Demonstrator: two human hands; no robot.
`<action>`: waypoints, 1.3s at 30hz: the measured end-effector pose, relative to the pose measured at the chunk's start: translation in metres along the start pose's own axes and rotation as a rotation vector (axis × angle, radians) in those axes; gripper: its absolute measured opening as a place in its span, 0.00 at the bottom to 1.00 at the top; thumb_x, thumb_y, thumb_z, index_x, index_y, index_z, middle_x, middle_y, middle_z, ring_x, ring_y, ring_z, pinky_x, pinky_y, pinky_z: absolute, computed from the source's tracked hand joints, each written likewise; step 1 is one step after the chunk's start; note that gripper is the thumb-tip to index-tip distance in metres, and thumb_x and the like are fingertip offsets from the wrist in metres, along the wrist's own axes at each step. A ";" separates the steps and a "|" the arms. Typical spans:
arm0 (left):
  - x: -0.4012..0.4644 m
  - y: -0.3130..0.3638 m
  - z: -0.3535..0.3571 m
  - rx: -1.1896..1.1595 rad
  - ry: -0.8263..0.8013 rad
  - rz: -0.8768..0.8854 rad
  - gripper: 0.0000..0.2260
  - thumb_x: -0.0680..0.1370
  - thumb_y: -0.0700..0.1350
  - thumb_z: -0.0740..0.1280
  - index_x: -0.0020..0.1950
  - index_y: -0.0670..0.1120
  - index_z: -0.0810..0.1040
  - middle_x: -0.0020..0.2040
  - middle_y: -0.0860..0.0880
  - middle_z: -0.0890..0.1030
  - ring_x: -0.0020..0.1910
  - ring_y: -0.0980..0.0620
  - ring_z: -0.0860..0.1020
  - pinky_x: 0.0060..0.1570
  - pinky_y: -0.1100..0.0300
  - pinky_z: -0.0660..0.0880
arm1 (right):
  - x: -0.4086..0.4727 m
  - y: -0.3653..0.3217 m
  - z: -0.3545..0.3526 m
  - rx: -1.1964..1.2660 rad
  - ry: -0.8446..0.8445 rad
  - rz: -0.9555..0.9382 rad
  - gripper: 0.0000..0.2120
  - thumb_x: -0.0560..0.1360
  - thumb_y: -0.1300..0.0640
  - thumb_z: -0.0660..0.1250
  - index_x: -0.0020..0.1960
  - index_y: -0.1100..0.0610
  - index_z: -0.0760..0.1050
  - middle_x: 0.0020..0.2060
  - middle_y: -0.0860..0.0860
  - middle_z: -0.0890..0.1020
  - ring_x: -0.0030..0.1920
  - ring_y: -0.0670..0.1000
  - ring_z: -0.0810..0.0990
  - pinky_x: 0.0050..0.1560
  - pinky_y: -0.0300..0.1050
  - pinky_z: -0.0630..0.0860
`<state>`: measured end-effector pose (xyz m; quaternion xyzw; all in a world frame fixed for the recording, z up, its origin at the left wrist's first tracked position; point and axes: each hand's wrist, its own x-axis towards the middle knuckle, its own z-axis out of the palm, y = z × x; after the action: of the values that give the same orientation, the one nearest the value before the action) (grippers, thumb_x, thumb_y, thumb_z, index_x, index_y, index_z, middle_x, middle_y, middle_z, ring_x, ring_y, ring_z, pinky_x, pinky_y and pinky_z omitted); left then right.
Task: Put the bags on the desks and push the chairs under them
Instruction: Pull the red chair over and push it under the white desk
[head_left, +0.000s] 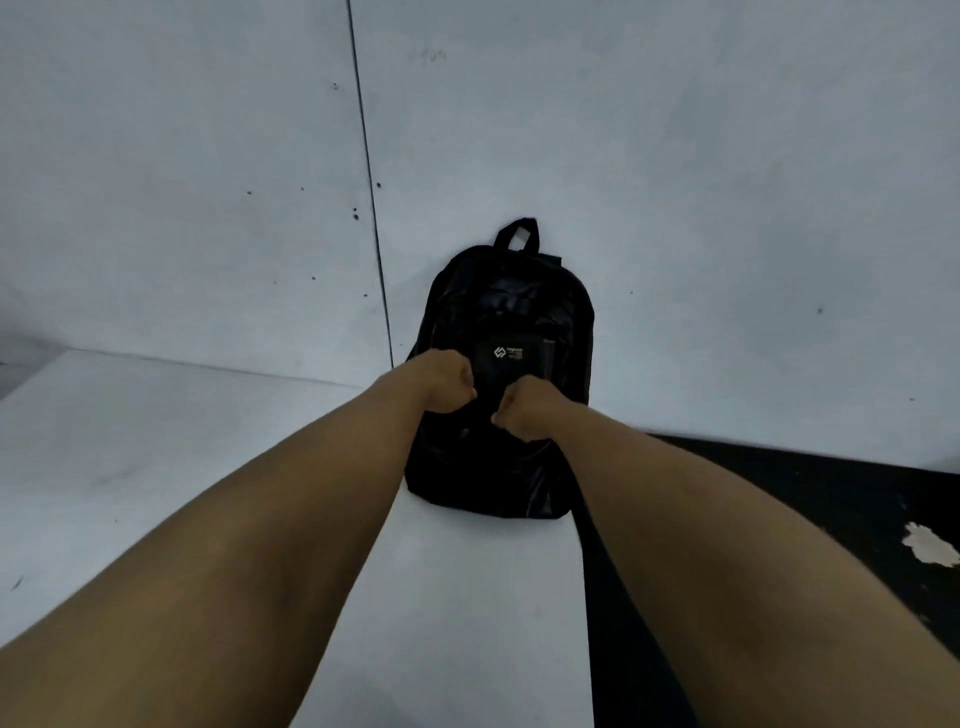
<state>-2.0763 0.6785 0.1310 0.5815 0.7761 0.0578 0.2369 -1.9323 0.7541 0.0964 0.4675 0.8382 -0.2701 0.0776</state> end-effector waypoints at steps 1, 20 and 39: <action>-0.010 -0.004 0.014 -0.013 -0.007 -0.011 0.13 0.79 0.49 0.65 0.59 0.45 0.80 0.60 0.45 0.79 0.58 0.45 0.77 0.62 0.52 0.74 | -0.003 0.005 0.015 -0.010 -0.022 0.002 0.17 0.76 0.50 0.69 0.58 0.62 0.79 0.54 0.57 0.82 0.56 0.57 0.80 0.59 0.48 0.78; -0.286 -0.172 0.265 -0.146 -0.491 -0.382 0.15 0.81 0.47 0.61 0.65 0.44 0.75 0.64 0.44 0.76 0.60 0.46 0.76 0.54 0.57 0.72 | -0.182 -0.002 0.338 -0.142 -0.498 0.093 0.17 0.79 0.53 0.62 0.62 0.62 0.76 0.60 0.58 0.79 0.54 0.56 0.79 0.53 0.47 0.77; -0.409 -0.247 0.307 -0.343 -0.348 -0.502 0.16 0.80 0.50 0.63 0.64 0.44 0.76 0.65 0.44 0.77 0.62 0.46 0.75 0.58 0.58 0.72 | -0.306 -0.062 0.431 0.120 -0.409 0.152 0.14 0.78 0.50 0.67 0.58 0.57 0.79 0.58 0.55 0.81 0.57 0.54 0.80 0.56 0.44 0.75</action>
<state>-2.0728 0.1626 -0.1064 0.3255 0.8219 0.0273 0.4667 -1.8678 0.2746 -0.1257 0.4684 0.7499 -0.4020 0.2379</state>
